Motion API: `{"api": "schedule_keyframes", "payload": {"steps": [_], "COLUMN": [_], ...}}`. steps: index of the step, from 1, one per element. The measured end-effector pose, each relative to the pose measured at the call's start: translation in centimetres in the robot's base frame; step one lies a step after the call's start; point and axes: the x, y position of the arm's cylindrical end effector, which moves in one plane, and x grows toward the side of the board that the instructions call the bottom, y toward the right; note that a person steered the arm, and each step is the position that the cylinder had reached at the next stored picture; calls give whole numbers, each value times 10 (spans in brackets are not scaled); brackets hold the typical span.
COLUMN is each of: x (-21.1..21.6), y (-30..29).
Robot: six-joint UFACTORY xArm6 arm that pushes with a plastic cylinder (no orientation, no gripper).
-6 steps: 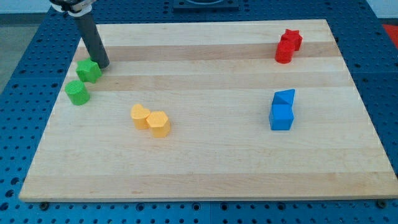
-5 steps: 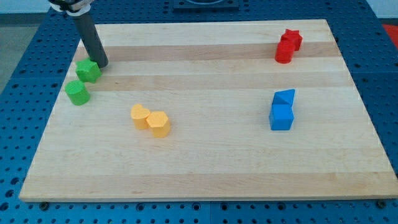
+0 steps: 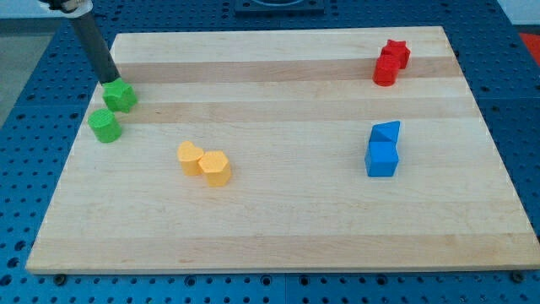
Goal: Push green star a bit right and down
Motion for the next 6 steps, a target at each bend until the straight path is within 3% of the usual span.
{"api": "schedule_keyframes", "payload": {"steps": [6], "x": [18], "y": [25]}}
